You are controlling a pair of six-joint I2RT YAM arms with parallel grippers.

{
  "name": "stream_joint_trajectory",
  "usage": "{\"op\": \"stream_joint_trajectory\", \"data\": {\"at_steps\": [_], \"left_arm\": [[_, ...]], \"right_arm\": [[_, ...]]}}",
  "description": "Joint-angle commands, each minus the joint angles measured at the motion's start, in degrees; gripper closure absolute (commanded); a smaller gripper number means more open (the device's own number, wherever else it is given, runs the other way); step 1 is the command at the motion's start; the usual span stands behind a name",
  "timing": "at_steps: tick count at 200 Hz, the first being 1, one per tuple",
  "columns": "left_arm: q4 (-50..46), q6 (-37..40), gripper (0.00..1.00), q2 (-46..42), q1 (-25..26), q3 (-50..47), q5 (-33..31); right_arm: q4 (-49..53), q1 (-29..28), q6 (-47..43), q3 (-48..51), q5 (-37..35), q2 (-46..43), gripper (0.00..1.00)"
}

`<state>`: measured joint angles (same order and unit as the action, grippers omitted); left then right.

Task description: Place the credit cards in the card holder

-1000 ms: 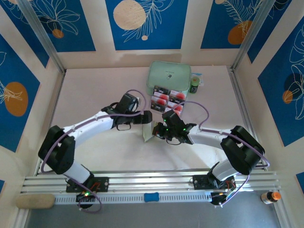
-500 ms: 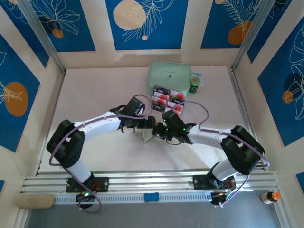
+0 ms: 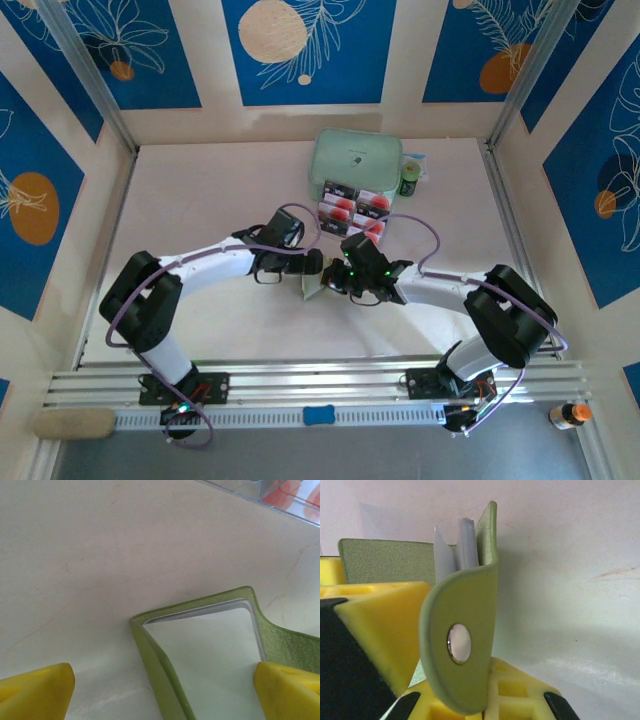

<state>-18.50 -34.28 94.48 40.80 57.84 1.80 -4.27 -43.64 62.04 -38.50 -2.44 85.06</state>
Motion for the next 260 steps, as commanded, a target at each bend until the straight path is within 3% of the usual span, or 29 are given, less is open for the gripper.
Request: {"op": "stream_joint_trajectory", "data": {"at_steps": [1, 59, 154, 260], "left_arm": [[-2.4, 2.1, 0.08, -0.7, 0.5, -1.4, -2.2], [-2.7, 3.4, 0.09, -1.8, 0.2, -1.7, -2.5], [4.5, -1.0, 0.06, -1.5, 0.1, 0.2, 4.1], [1.9, 2.2, 0.10, 1.1, 0.4, -1.3, 1.1]], "right_arm": [[-0.6, 0.2, 1.1, 0.7, -1.3, -0.6, 1.00], [-0.9, 0.4, 1.8, 1.3, -1.5, -0.8, 1.00], [-1.6, 0.4, 1.4, 1.3, -1.0, -0.9, 1.00], [-1.1, 0.6, 1.8, 1.6, -1.5, -0.9, 1.00]]}}
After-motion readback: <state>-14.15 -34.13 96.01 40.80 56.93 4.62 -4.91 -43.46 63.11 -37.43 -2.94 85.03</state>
